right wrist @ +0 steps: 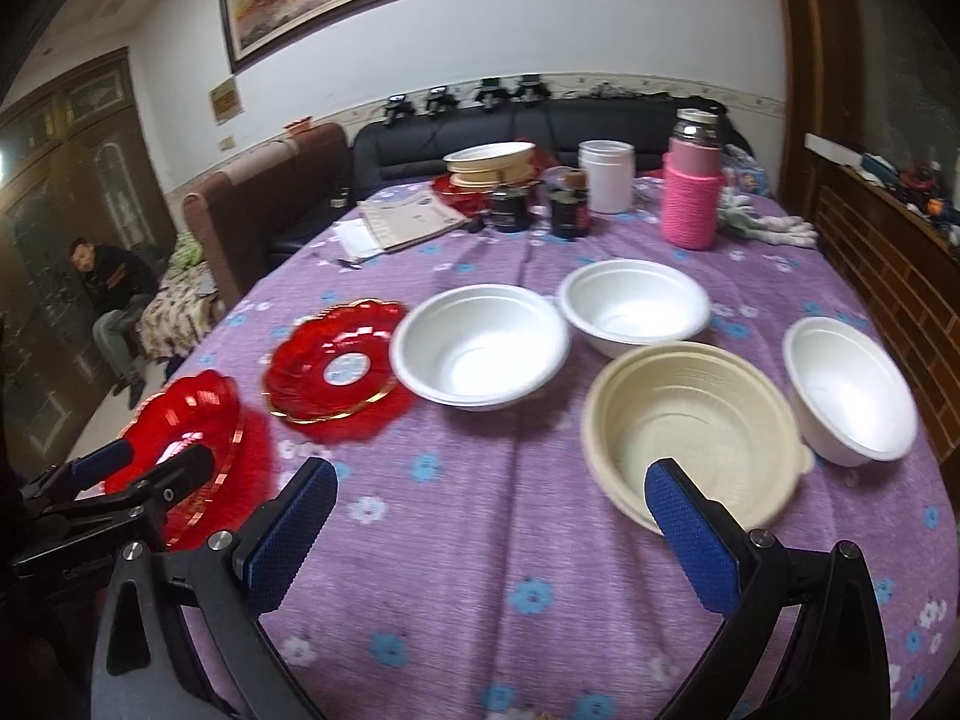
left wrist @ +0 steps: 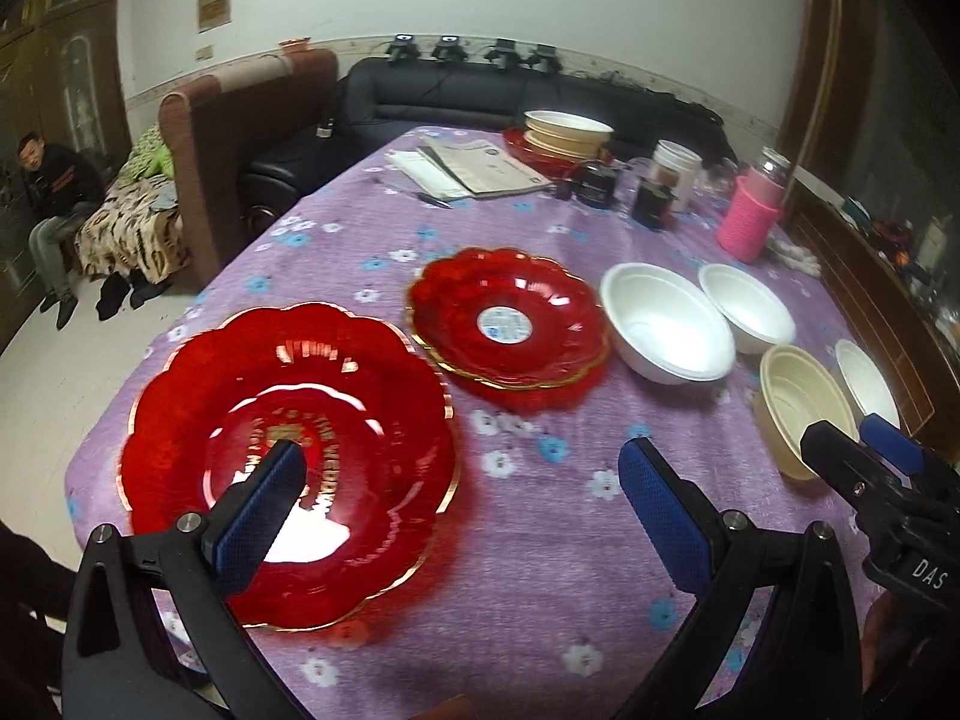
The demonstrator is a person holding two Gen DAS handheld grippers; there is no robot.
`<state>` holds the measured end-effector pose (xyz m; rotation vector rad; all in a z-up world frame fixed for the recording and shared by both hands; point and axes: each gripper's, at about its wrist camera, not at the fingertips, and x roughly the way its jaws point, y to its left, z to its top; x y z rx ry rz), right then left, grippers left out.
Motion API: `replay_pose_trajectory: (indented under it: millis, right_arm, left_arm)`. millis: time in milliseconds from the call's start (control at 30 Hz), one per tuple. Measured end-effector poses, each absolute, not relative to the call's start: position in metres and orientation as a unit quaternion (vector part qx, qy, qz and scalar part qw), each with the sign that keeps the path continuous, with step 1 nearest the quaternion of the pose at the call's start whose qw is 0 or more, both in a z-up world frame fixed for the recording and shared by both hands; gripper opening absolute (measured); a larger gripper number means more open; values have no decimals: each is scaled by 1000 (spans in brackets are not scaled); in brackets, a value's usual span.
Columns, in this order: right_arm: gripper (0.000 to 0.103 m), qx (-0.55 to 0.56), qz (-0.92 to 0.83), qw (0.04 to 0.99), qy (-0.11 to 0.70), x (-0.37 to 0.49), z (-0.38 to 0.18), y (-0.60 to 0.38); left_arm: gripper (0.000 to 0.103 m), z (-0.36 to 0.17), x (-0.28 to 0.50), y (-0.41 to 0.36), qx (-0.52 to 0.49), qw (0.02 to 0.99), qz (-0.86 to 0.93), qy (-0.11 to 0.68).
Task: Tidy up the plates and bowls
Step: 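Move the left tool to the large red plate and grasp its rim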
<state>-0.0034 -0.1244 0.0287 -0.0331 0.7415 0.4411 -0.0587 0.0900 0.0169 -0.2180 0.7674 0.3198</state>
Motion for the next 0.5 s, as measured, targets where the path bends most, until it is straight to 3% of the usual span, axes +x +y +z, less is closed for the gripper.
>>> replay_pose_trajectory:
  millis: [500]
  right_arm:
    - [102, 12, 336, 863, 376, -15, 30, -55]
  left_arm:
    - [103, 21, -106, 160, -139, 898, 228, 351]
